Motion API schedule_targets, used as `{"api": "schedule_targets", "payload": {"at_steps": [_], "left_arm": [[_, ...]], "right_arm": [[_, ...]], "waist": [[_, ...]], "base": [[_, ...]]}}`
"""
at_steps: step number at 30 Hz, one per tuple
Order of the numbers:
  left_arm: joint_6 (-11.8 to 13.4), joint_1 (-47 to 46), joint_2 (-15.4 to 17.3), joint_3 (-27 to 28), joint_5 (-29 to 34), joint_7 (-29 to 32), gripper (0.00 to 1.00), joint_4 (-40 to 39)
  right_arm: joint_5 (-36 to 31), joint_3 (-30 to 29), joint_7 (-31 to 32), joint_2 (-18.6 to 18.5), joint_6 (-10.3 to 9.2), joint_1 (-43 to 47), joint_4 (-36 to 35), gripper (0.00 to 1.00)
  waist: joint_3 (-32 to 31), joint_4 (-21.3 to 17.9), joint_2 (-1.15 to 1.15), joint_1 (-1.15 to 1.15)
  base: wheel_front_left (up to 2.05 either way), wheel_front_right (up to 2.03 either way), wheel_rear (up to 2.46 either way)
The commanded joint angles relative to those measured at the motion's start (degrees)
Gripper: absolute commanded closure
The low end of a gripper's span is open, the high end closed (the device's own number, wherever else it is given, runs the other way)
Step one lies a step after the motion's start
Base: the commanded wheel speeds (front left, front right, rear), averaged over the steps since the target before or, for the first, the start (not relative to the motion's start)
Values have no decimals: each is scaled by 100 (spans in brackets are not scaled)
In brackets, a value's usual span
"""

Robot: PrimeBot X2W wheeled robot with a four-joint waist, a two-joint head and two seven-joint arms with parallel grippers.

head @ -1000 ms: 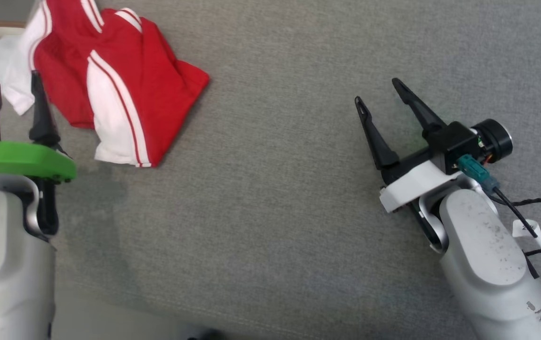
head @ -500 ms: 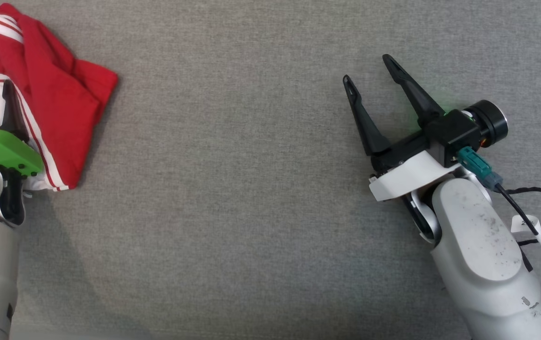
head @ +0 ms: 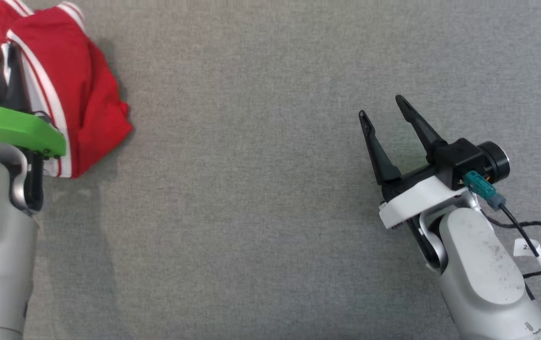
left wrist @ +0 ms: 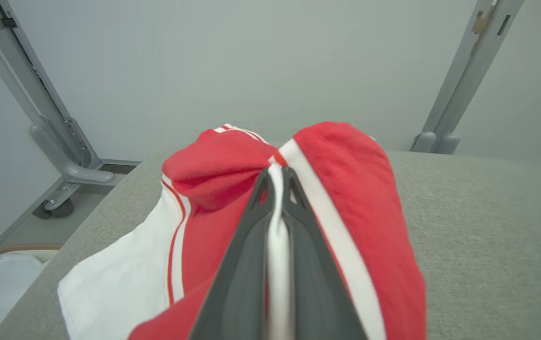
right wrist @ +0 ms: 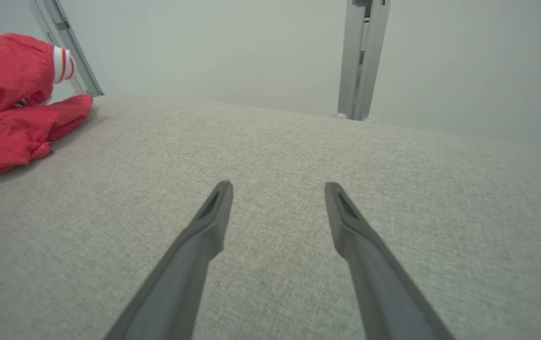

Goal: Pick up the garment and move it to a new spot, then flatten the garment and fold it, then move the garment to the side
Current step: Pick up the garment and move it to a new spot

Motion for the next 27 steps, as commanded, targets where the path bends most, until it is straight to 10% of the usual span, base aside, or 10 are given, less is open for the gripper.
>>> {"api": "schedule_targets", "payload": {"at_steps": [1,23,24,27], "left_arm": [[-25,207,-109,-42,113,-15,100,-201],[-22,420,-1669,-1979,-187,-19,100,-969],[-22,477,-1686,-1969,-180,-18,6,-843],[36,625,-1702,-1827,22,-17,0,-636]], "right_arm": [[63,-14,-1,1,-11,153,28,0],[594,59,-1,2,-10,771,114,0],[604,66,-2,3,-10,766,120,0],[602,32,-1,2,-10,758,151,0]], "waist": [[-520,-307,0,0],[-1016,-2125,0,0],[-1022,-2138,0,0],[-1046,-2117,0,0]], "base": [[0,0,0],[0,0,0],[0,0,0],[0,0,0]]}}
